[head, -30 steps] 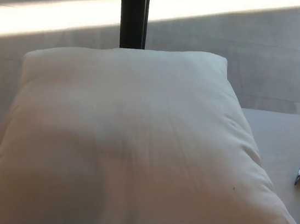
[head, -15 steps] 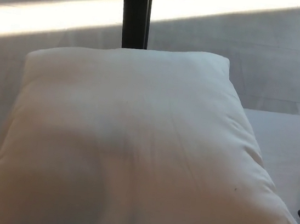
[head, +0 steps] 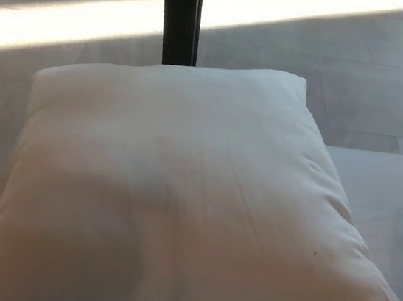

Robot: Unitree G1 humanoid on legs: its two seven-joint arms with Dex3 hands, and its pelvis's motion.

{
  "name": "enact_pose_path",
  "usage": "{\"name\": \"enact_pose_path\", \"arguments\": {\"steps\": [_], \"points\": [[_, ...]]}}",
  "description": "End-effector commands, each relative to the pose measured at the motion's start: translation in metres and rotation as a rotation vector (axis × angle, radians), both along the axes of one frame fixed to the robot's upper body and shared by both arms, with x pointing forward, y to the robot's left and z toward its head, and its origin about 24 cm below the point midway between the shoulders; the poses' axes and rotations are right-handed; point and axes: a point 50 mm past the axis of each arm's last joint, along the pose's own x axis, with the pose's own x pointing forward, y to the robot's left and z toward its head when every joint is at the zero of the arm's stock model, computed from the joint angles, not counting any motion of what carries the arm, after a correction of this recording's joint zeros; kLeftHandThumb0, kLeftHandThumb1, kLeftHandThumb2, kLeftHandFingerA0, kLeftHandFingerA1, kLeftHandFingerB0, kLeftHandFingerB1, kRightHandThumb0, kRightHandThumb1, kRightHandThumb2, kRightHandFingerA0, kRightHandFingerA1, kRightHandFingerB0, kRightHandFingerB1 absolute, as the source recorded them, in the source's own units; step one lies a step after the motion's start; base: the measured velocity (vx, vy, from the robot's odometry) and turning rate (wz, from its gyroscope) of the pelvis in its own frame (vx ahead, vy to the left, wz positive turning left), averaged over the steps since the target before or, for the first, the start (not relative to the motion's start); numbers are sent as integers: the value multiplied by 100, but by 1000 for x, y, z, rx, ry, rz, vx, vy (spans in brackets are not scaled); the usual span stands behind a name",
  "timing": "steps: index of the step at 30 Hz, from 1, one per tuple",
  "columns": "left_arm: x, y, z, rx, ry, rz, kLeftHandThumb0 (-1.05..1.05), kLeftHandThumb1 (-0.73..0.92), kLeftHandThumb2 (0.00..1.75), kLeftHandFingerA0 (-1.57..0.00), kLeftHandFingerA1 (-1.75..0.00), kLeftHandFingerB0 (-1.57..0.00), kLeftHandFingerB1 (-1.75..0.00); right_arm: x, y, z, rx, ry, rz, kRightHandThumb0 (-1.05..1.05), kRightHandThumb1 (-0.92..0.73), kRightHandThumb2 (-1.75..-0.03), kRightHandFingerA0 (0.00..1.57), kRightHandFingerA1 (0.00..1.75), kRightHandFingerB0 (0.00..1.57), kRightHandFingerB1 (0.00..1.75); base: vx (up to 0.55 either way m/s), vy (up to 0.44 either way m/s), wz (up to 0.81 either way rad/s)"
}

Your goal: A hammer is kept on the right hand side and a pillow is kept on the left hand side on the desk infront of the robot and the robot uses its right hand to pick up the hammer and makes a downward swinging motion to hit the pillow

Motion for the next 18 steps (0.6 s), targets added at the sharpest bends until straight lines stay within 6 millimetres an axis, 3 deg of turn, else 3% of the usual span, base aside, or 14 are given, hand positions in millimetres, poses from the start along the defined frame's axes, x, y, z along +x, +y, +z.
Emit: {"name": "enact_pose_path", "arguments": {"steps": [1, 2, 5, 7, 8, 9, 10, 11, 12, 13, 15, 16, 17, 18], "points": [[-3, 16, 14, 60, 53, -6, -73, 83, 65, -73, -53, -65, -47, -14, -43, 62, 134, -186, 2, -95, -83, -66, 0, 0, 0, 0, 0, 0, 0], [-3, 15, 14, 56, 45, -9, -73, 83, 65, -73, -54, -63, -48, -18, -52, 70, 145, -231, -38, -105, -71, -106, 0, 18, 0, 3, 0, 0, 0], [-3, 16, 14, 58, 48, -13, -73, 83, 65, -72, -53, -64, -48, -24, -65, 77, 129, -291, -105, -105, -72, -107, 0, 18, 0, 1, 0, 0, 0], [-1, 16, 15, 69, 60, -17, -74, 83, 65, -74, -53, -65, -47, -41, -93, 86, 145, -383, -267, -92, -67, -100, 0, 20, 1, 7, 0, 0, 0], [-1, 17, 15, 68, 59, -19, -74, 83, 65, -74, -53, -65, -47, -44, -96, 87, 165, -397, -282, -92, -67, -100, 0, 20, 1, 7, 0, 0, 0], [-1, 17, 15, 74, 63, -31, -75, 84, 65, -73, -53, -64, -47, -52, -106, 87, 176, -425, -356, -74, -74, -74, 0, 0, 4, 23, 0, 0, 0], [-1, 17, 16, 71, 55, -32, -75, 83, 64, -72, -55, -62, -48, -59, -115, 85, 195, -444, -425, -80, -55, -86, 0, 14, 9, 27, 0, 0, 0], [2, 18, 17, 62, 34, -29, -76, 82, 65, -71, -55, -61, -48, -73, -136, 77, 216, -459, -599, -75, -55, -90, 0, 18, 9, 35, 0, 0, 0], [3, 18, 17, 53, 20, -26, -75, 82, 63, -69, -55, -61, -49, -82, -145, 70, 231, -471, -657, -72, -53, -85, 0, 17, 10, 33, 0, 0, 0], [3, 18, 17, 58, 22, -28, -76, 81, 65, -72, -54, -63, -48, -98, -163, 52, 341, -504, -807, -55, -71, -61, 0, 25, 19, 28, 0, 0, 0], [5, 18, 17, 57, 23, -23, -75, 82, 64, -73, -55, -64, -48, -108, -171, 41, 384, -530, -867, -53, -72, -61, 0, 23, 18, 28, 0, 0, 0], [4, 17, 16, 62, 26, -8, -75, 80, 64, -78, -56, -66, -48, -114, -175, 31, 396, -556, -949, -57, -51, -85, 0, 29, 13, 44, 0, 0, 0], [4, 18, 16, 61, 29, -10, -75, 81, 64, -76, -54, -66, -47, -120, -178, 22, 399, -567, -1039, -50, -68, -63, 4, 31, 25, 32, 0, 0, 0], [5, 17, 15, 59, 28, -15, -74, 81, 65, -75, -54, -66, -48, -127, -181, 13, 437, -572, -1079, -46, -71, -62, 0, 31, 23, 31, 0, 0, 0]]}}
